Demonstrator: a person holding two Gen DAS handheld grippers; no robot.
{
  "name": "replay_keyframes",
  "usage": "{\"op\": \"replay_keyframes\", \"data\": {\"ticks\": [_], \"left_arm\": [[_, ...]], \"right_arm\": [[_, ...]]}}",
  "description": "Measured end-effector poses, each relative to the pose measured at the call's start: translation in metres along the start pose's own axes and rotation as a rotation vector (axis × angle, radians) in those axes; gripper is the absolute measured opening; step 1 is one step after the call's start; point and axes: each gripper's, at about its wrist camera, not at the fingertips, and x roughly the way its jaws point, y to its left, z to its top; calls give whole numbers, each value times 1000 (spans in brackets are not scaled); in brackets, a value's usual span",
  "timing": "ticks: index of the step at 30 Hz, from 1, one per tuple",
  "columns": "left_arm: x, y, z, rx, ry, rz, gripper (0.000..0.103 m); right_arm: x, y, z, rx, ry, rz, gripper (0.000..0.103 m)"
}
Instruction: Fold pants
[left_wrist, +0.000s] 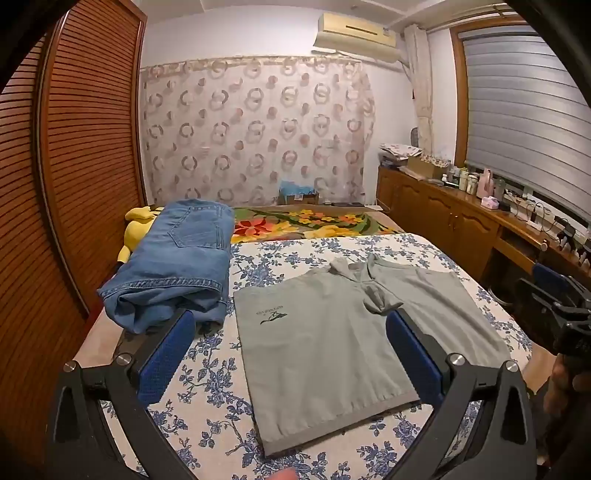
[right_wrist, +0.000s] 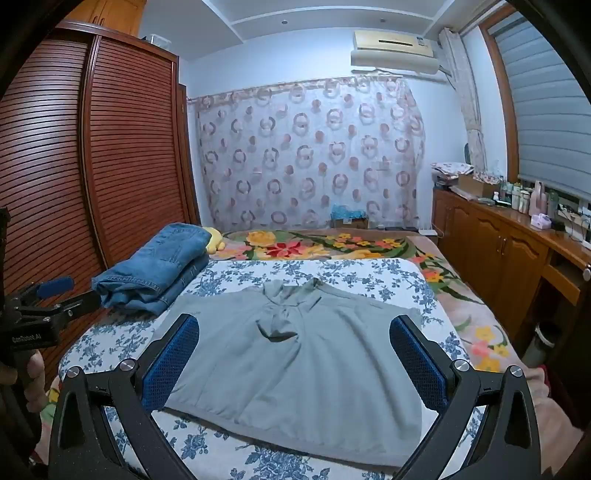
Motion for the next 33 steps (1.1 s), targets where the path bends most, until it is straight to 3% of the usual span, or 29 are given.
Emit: {"op": "replay_keyframes", "data": {"ticks": [33], "left_arm": [[-4,2,1,5,-19,3,103]], "right_arm": [[-1,0,-1,-4,0,0,103]]}}
